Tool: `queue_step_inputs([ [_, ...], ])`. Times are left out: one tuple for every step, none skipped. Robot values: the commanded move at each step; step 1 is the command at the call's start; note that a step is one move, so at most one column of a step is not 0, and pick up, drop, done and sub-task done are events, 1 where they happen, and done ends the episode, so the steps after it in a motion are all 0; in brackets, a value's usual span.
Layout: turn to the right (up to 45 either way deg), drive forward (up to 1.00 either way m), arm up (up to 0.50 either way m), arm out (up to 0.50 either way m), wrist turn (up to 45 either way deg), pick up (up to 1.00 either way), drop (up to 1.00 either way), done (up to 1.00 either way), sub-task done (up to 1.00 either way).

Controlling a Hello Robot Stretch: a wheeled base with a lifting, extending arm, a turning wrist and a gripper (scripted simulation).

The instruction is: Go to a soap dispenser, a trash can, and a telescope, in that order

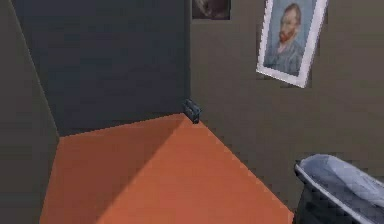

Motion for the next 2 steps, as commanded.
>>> queue_step_inputs([
  [0.0, 1.00, 0.00, 0.00, 0.0, 0.00, 0.00, 0.00, 0.00],
  [0.0, 0.60, 0.00, 0.00, 0.0, 0.00, 0.00, 0.00, 0.00],
])
